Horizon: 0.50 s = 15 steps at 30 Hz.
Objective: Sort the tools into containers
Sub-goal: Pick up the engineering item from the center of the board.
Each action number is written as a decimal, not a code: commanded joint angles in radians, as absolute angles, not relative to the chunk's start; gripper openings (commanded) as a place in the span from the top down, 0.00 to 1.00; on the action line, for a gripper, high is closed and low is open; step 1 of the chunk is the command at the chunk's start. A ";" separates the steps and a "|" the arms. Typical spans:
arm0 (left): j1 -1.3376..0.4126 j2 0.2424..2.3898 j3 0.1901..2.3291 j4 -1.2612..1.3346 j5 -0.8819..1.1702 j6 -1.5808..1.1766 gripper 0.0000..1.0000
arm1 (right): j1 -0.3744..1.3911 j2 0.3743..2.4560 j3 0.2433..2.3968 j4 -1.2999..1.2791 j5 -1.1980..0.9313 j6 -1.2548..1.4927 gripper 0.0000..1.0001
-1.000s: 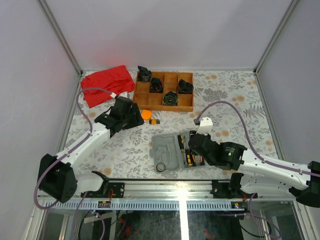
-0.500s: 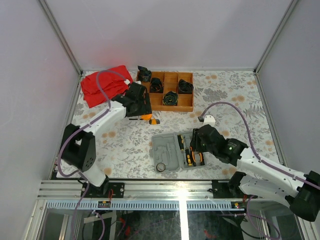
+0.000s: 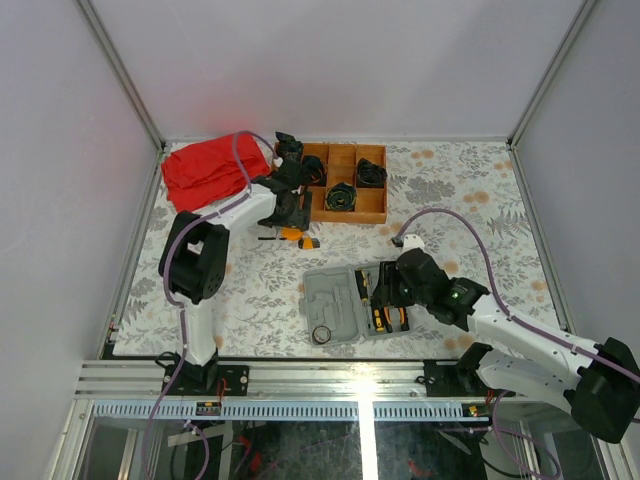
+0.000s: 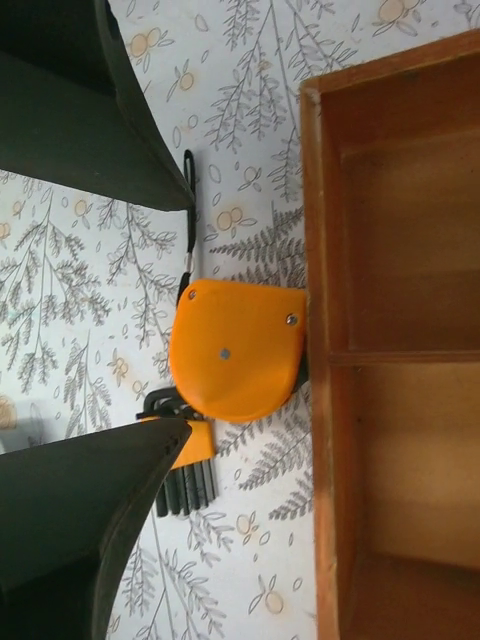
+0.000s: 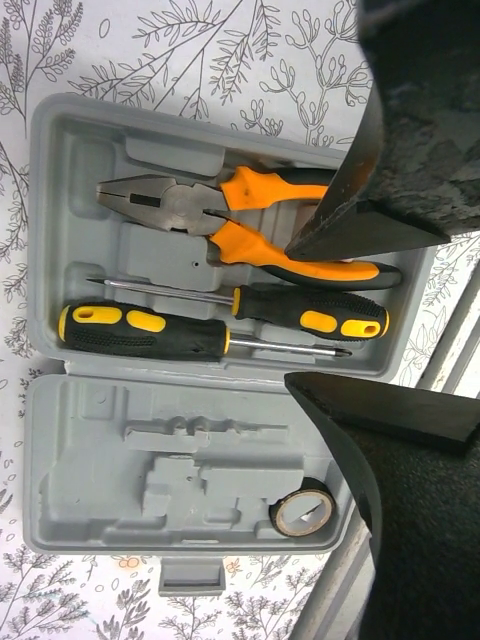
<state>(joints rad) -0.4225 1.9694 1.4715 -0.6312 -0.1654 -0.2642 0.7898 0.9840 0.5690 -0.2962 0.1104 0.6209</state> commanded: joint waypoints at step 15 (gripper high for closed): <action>-0.374 2.097 1.551 -0.592 -0.054 -0.194 0.12 | 0.782 0.971 0.549 -0.243 0.065 0.600 0.44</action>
<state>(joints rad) -0.3767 2.0605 1.5322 -0.6117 -0.0792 -0.2066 0.7891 0.9920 0.5507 -0.2722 0.0761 0.6083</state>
